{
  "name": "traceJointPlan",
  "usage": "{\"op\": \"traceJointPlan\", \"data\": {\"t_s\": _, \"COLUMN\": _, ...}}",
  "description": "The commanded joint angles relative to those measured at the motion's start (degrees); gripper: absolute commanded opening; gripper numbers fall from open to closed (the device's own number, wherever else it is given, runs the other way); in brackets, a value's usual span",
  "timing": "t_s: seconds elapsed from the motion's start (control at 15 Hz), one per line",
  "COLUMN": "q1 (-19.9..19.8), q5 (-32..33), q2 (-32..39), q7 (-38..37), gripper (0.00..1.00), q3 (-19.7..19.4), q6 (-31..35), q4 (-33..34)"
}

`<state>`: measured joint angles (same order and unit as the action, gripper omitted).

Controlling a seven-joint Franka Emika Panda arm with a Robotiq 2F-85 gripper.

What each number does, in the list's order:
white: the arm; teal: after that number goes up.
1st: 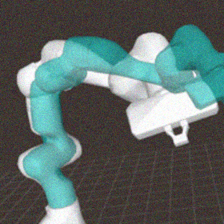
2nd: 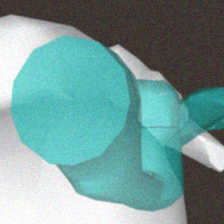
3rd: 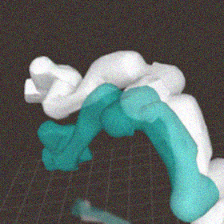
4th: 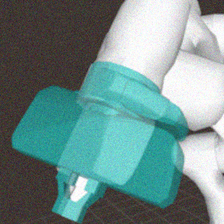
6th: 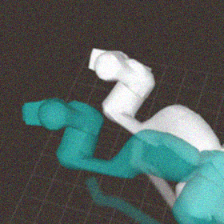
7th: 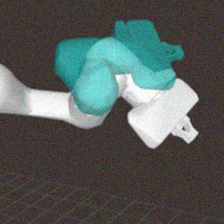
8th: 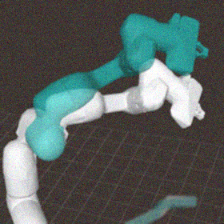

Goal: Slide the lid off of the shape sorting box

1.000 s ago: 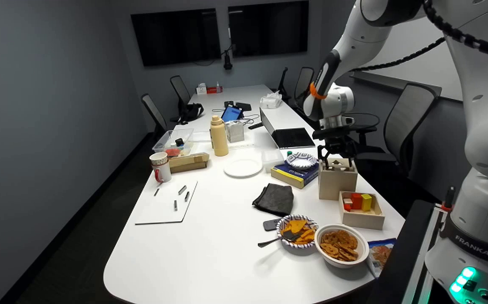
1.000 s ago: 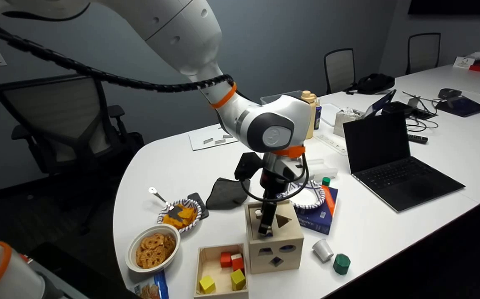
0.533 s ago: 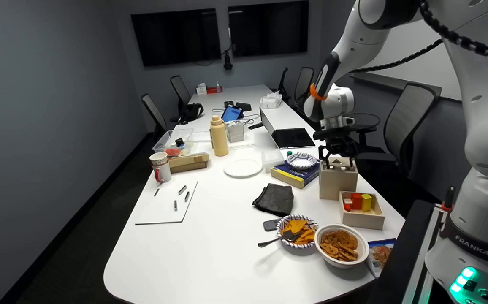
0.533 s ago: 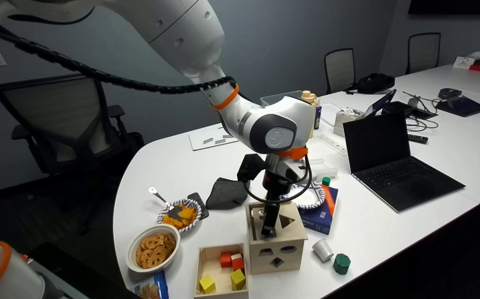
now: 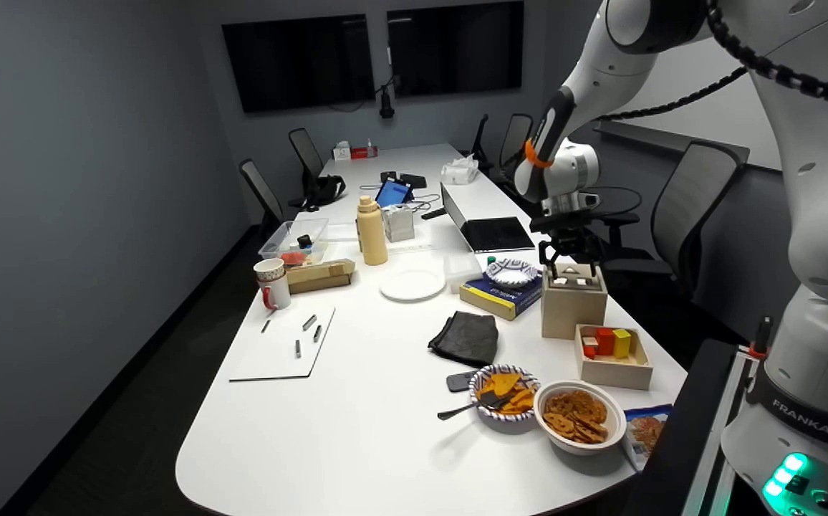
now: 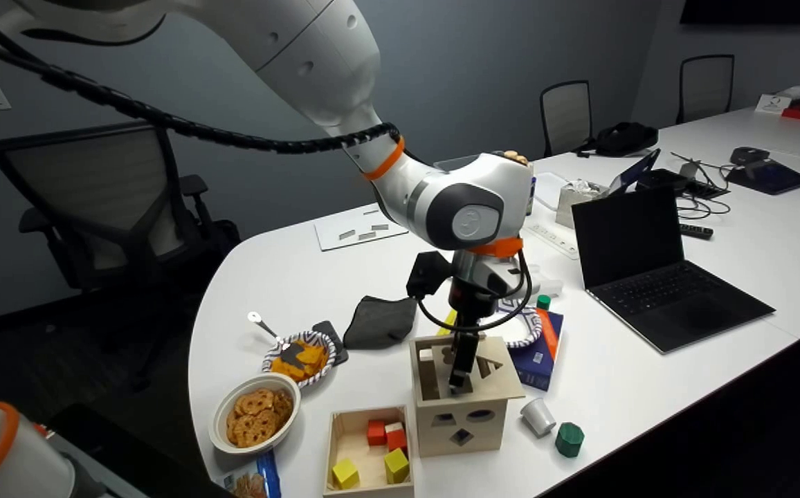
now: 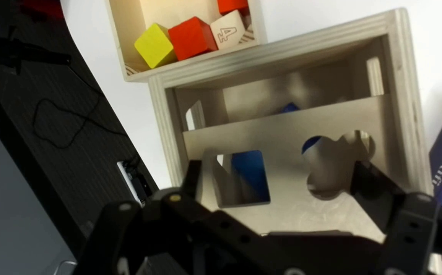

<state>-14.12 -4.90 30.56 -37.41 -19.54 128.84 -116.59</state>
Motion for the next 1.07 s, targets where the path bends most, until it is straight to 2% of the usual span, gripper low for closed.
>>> {"op": "traceJointPlan", "data": {"t_s": 0.0, "q1": 0.33, "q5": 0.86, "q2": 2.13, "q7": -0.06, "gripper": 1.00, "q3": -0.49, "q6": -1.33, "q4": 3.20}}
{"op": "traceJointPlan", "data": {"t_s": 1.0, "q1": 0.25, "q5": 2.92, "q2": 4.13, "q7": 0.31, "gripper": 1.00, "q3": -1.68, "q6": -2.51, "q4": 6.22}}
